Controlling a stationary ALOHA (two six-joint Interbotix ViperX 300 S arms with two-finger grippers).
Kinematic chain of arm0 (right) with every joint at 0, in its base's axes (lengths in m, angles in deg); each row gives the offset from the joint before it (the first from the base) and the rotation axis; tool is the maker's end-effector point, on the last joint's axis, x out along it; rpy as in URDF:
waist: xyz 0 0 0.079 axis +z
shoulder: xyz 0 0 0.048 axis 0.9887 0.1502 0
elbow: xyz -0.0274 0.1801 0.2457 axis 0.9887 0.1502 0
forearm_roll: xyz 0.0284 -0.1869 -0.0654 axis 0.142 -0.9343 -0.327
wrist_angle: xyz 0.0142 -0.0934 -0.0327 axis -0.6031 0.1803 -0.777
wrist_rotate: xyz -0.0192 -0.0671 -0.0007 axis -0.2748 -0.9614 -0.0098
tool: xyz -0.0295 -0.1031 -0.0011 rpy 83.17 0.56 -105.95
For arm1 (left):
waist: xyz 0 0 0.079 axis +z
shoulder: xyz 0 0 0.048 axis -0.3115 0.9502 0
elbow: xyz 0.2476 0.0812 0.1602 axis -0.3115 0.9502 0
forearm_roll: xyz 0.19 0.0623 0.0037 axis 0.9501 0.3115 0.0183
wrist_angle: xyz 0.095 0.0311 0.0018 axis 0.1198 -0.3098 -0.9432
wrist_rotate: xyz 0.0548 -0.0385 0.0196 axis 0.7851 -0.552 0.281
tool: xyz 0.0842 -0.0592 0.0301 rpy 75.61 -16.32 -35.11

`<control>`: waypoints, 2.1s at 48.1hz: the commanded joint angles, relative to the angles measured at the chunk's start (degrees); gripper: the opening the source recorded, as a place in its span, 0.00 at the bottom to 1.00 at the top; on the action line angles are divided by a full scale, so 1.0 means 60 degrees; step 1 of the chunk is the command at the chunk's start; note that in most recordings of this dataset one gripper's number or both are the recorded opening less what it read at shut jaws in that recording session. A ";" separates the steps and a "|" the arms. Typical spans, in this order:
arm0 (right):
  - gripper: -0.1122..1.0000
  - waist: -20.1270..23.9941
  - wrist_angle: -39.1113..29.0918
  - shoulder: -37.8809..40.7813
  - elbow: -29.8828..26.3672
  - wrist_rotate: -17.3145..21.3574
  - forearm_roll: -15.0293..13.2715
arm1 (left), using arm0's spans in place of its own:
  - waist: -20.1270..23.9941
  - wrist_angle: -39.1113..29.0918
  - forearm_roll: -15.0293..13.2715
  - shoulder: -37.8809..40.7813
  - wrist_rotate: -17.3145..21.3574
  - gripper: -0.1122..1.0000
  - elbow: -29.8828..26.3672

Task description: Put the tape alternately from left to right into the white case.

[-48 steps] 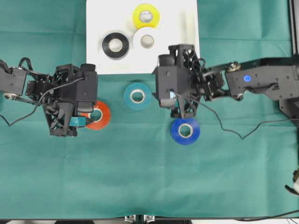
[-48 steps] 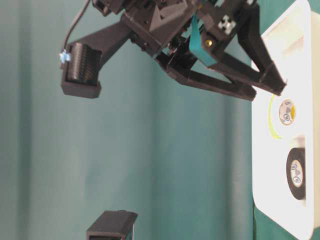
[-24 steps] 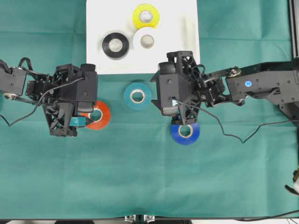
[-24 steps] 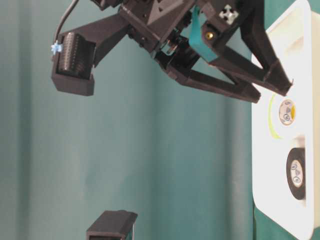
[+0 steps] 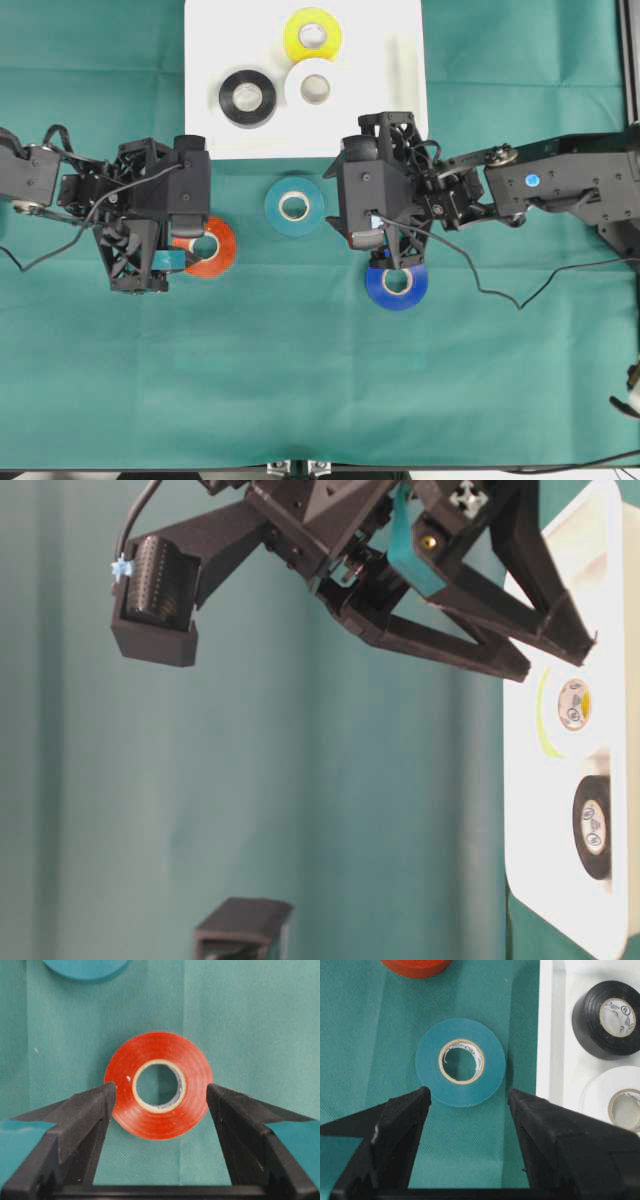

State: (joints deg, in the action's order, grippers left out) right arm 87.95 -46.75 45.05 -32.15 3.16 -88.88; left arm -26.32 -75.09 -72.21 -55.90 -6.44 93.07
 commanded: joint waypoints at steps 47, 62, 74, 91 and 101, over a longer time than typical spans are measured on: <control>0.74 0.0117 0.0337 0.0000 -0.0088 0.0000 0.0029 | 0.0220 -0.0015 0.0029 0.1143 -0.0117 0.95 -0.0527; 0.74 0.0117 0.0337 0.0000 -0.0088 -0.0015 0.0015 | 0.0278 -0.0015 0.0044 0.1260 -0.0073 0.95 -0.0381; 0.74 0.0117 0.0337 -0.0029 -0.0088 -0.0015 0.0015 | 0.0498 0.0044 0.0044 0.1567 -0.0073 0.95 -0.0308; 0.74 0.0132 0.0337 0.0000 -0.0088 -0.0015 0.0015 | 0.0527 0.0205 0.0044 0.1699 -0.0073 0.92 -0.0352; 0.74 0.0117 0.0337 -0.0029 -0.0088 -0.0015 0.0000 | 0.0527 0.0190 0.0044 0.1714 -0.0059 0.59 -0.0396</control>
State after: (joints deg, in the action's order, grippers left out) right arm 88.48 -45.08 45.66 -32.15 3.16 -88.79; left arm -23.25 -74.21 -72.12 -44.91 -6.88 91.75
